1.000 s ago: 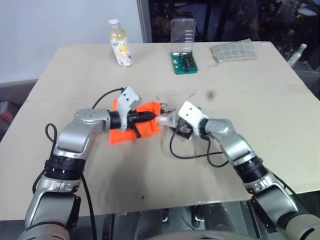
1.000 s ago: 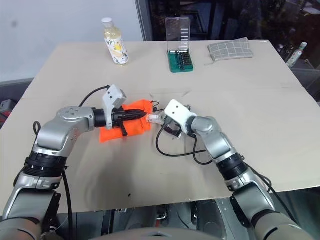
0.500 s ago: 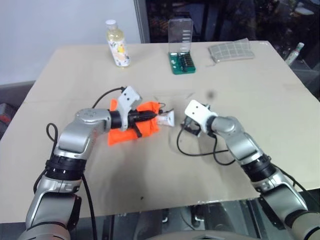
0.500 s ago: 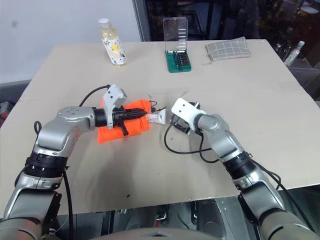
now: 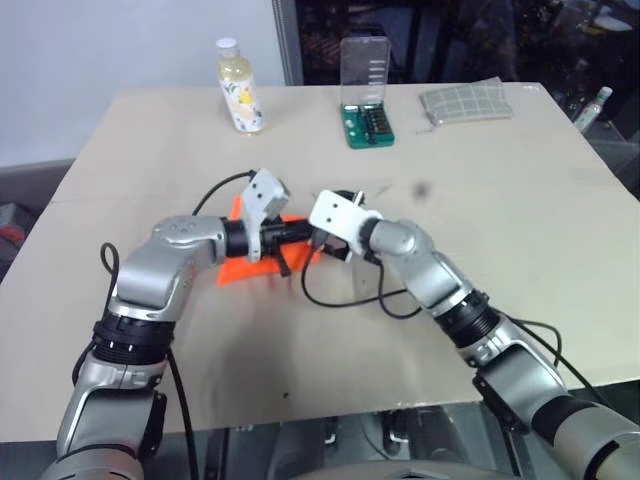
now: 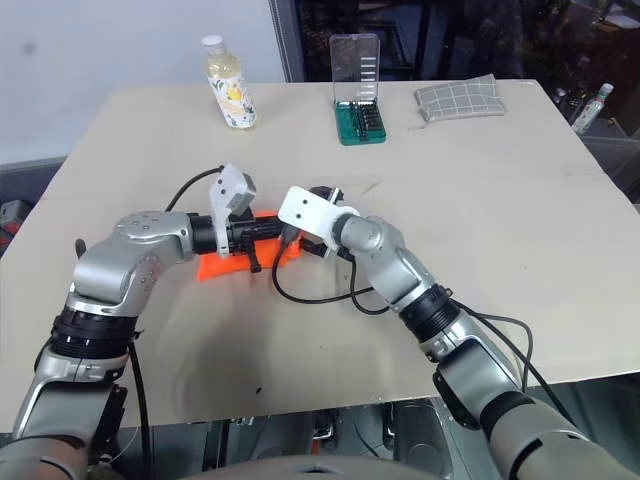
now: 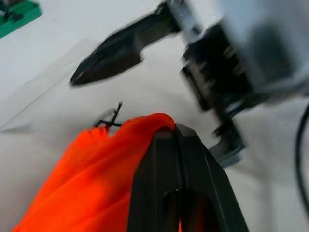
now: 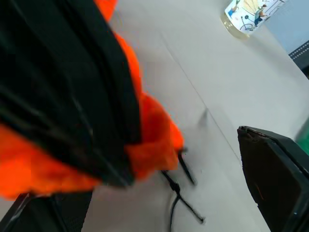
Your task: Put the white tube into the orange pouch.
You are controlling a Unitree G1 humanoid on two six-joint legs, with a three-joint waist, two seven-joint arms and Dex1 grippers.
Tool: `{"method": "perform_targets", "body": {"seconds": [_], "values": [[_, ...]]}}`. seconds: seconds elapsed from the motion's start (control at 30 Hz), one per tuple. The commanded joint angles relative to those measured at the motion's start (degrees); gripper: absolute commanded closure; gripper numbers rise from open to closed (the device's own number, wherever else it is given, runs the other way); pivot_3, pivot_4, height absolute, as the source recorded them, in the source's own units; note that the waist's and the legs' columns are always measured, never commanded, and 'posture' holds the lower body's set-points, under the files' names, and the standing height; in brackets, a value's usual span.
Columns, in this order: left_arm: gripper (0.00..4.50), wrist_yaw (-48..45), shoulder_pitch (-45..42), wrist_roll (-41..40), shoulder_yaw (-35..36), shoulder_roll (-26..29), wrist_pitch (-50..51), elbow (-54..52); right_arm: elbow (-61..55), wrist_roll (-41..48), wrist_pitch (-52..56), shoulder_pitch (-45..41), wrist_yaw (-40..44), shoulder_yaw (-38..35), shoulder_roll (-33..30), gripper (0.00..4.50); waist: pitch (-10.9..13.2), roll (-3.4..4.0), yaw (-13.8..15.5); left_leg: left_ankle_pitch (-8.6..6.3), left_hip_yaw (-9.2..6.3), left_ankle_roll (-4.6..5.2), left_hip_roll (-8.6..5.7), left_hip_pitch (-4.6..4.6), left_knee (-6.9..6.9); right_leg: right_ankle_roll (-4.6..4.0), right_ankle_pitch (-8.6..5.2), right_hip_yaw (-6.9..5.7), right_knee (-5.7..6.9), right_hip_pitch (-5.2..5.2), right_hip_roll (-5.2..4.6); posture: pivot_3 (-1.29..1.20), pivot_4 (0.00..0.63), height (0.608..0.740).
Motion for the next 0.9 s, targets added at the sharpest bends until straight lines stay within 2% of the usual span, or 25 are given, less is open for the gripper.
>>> {"method": "perform_targets", "body": {"seconds": [0.03, 0.23, 0.33, 0.43, 0.6, 0.77, 0.83, 0.9], "values": [[4.5, -1.42, -0.94, -2.89, 3.09, 0.39, 0.09, -1.19, -8.4, 2.29, 2.64, 2.87, 2.01, -5.39, -3.71, 0.02, 0.0, 0.0, 0.14, 0.0, -0.03, 0.0, -0.03, 0.0, 0.0, 0.0, 0.0, -0.01, 0.0, 0.01, -0.01, 0.0, 0.15, 0.74], [4.5, -4.23, -2.77, -7.52, 6.01, -0.17, 1.58, 1.2, -16.08, 6.12, 7.69, 10.1, 6.46, -9.65, -10.67, 0.02, 0.0, 0.0, 0.02, 0.0, -0.01, 0.0, -0.02, 0.03, 0.0, 0.0, 0.0, -0.01, 0.0, 0.02, -0.01, 0.0, 0.15, 0.74], [4.5, -5.92, -4.37, -11.42, 8.23, -0.3, 3.73, 2.31, -17.5, 7.93, 7.36, 12.19, 6.89, -11.31, -12.01, 0.02, 0.01, -0.02, 0.01, 0.01, -0.02, 0.02, 0.04, 0.02, 0.01, 0.0, -0.01, -0.02, 0.02, 0.01, 0.03, 0.0, 0.15, 0.74], [4.5, -7.61, -4.66, -11.76, 8.55, 0.81, 3.76, 3.57, -17.06, 8.82, 6.25, 12.36, 6.33, -11.3, -11.66, 0.02, 0.01, -0.02, -0.22, 0.07, 0.02, 0.12, 0.05, 0.05, 0.01, 0.0, 0.0, -0.01, 0.02, 0.01, 0.06, 0.0, 0.15, 0.74], [4.5, -9.44, -4.75, -12.65, 8.66, 2.12, 4.06, 3.95, -12.39, 10.44, 3.51, 10.78, 4.45, -10.25, -6.59, 0.02, 0.02, -0.03, -0.14, 0.13, 0.02, 0.23, 0.06, 0.06, 0.01, 0.0, 0.0, -0.01, 0.01, 0.01, 0.07, 0.0, 0.15, 0.74], [4.5, -9.92, -4.47, -11.75, 7.56, 2.86, 3.38, 2.99, -7.14, 8.86, -0.58, 9.16, 3.18, -9.07, -5.09, 0.02, 0.02, -0.03, 0.11, 0.13, 0.01, 0.23, 0.03, 0.04, 0.01, 0.0, 0.0, 0.01, 0.01, 0.02, 0.07, 0.0, 0.15, 0.74], [4.5, -9.72, -4.31, -11.76, 7.55, 2.82, 3.31, 2.54, -6.97, 8.68, -1.21, 9.23, 3.24, -9.0, -5.46, 0.55, 0.02, -0.03, 0.16, 0.13, -0.02, 0.23, -0.04, 0.02, 0.01, 0.0, 0.0, -0.01, 0.01, 0.02, 0.06, 0.0, 0.15, 0.74], [4.5, -9.53, -3.89, -11.89, 7.63, 2.8, 3.38, 1.91, -7.0, 8.46, -1.66, 9.46, 3.35, -9.02, -6.0, 1.27, 0.02, -0.03, 0.05, 0.13, 0.0, 0.24, -0.08, 0.01, 0.01, 0.0, 0.0, 0.03, -0.01, 0.02, -0.01, 0.0, 0.15, 0.74]]}}
